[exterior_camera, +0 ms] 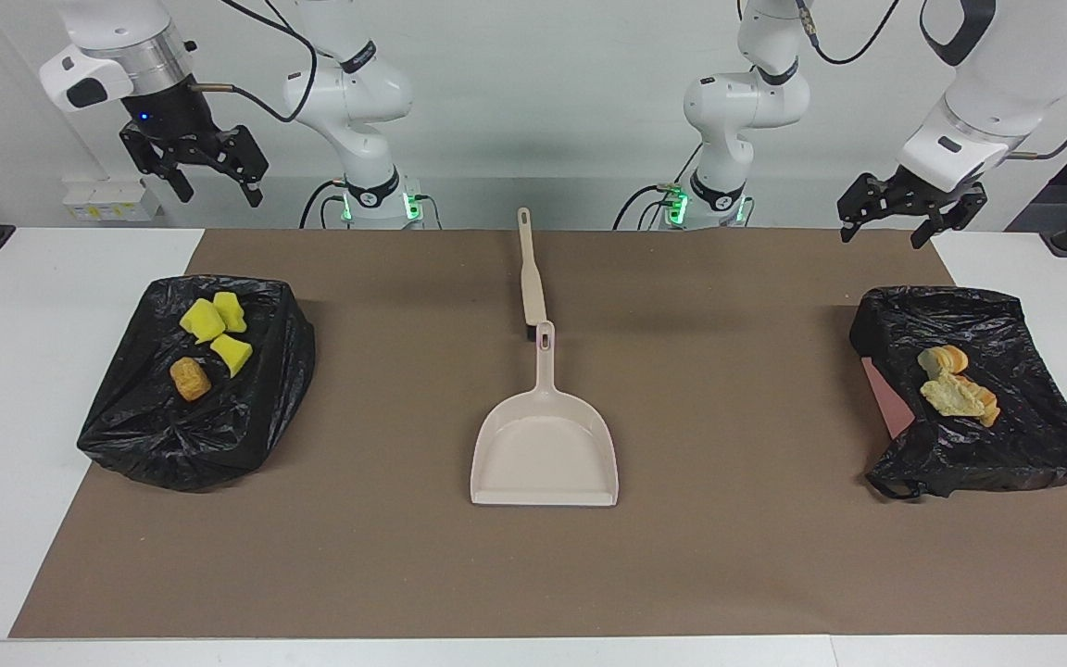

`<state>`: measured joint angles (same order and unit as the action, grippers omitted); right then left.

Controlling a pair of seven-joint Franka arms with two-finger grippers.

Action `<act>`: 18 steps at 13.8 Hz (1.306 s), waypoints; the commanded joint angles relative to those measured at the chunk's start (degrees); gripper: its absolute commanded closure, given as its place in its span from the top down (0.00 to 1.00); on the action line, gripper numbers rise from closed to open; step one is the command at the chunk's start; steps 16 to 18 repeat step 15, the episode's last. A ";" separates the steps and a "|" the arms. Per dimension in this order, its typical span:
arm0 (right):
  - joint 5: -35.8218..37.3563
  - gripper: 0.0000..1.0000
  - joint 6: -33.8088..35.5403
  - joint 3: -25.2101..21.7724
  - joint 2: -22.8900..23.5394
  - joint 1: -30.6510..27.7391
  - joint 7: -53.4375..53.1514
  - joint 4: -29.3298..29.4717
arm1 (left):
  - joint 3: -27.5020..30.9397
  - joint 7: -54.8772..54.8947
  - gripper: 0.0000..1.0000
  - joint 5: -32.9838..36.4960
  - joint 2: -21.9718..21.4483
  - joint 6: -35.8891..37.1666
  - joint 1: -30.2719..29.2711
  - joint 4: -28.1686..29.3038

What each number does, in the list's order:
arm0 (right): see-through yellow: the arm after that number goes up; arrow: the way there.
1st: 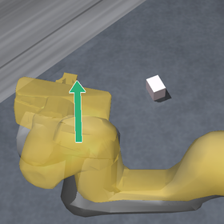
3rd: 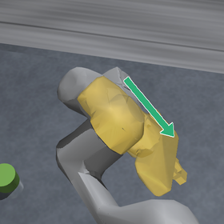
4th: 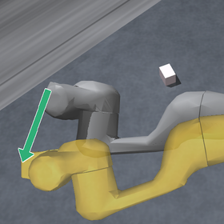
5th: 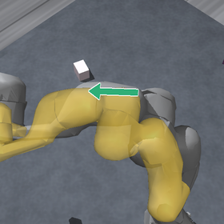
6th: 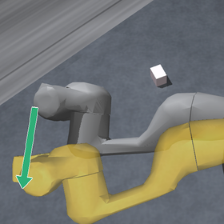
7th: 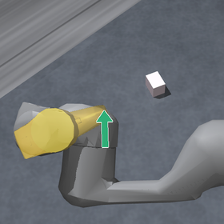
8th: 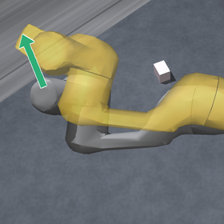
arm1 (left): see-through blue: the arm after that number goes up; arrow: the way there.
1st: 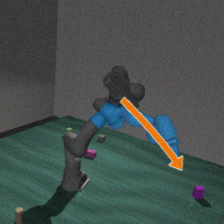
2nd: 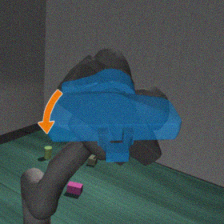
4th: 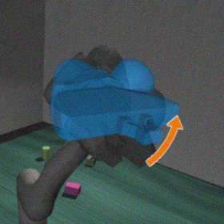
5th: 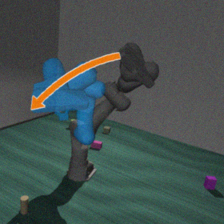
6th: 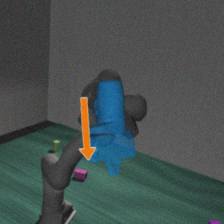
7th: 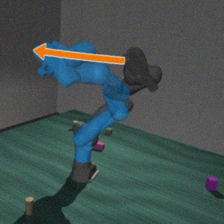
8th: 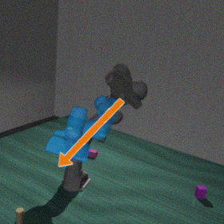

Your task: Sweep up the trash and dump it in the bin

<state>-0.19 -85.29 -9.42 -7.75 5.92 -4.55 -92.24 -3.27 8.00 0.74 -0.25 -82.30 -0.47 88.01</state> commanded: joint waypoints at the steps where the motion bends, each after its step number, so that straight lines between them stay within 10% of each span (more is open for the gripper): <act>1: -0.95 1.00 0.83 0.28 -0.60 -0.56 1.39 0.05 | 0.46 0.70 1.00 0.49 -0.46 1.44 0.65 -0.48; 18: -0.95 1.00 0.83 0.28 -0.60 -0.56 1.39 0.05 | 0.55 0.70 1.00 0.14 -0.63 0.65 0.65 -0.21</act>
